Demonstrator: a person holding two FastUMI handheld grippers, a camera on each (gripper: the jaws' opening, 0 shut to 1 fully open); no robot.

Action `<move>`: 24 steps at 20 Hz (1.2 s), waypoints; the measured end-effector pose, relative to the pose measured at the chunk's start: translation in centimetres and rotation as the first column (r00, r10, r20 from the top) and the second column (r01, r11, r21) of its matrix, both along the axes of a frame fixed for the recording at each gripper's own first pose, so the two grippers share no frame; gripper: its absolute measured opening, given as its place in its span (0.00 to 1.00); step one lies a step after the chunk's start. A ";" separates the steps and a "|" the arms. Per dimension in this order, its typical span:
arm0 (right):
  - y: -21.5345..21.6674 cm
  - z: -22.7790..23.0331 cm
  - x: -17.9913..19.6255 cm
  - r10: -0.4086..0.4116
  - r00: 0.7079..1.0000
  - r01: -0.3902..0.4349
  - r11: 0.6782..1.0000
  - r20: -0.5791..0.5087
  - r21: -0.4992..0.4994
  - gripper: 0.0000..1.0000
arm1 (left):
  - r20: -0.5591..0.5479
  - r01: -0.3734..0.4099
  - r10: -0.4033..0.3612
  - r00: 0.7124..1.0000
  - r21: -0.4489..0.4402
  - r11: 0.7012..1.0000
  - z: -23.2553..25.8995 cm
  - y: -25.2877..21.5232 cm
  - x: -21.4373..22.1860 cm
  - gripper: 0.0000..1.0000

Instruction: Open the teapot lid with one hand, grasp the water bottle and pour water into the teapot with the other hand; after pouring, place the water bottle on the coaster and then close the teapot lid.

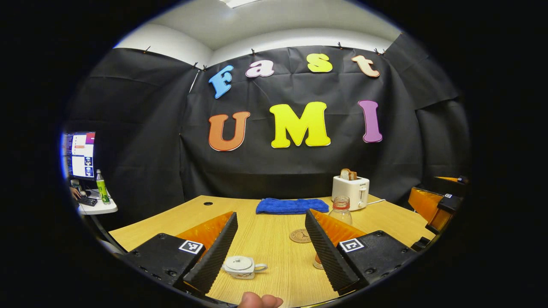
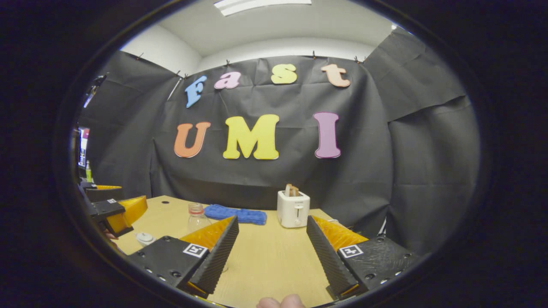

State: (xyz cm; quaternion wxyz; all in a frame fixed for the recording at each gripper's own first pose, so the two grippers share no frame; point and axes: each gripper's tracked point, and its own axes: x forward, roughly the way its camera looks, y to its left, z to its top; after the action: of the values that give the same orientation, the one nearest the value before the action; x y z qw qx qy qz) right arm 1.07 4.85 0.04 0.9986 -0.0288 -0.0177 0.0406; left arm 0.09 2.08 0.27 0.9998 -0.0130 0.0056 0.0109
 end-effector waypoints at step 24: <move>-3.5 -6.5 4.1 0.018 0.990 -0.013 0.999 -0.140 0.040 0.96 | -0.266 0.034 -0.067 0.962 -0.126 0.991 -10.6 2.5 0.4 1.00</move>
State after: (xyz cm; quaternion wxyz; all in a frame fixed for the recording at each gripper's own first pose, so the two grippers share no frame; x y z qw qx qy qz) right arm 5.19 1.38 -6.49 0.9974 -0.0061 0.0514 0.0498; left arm 0.54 4.58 -10.31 0.9871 -0.0716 0.1424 -0.0135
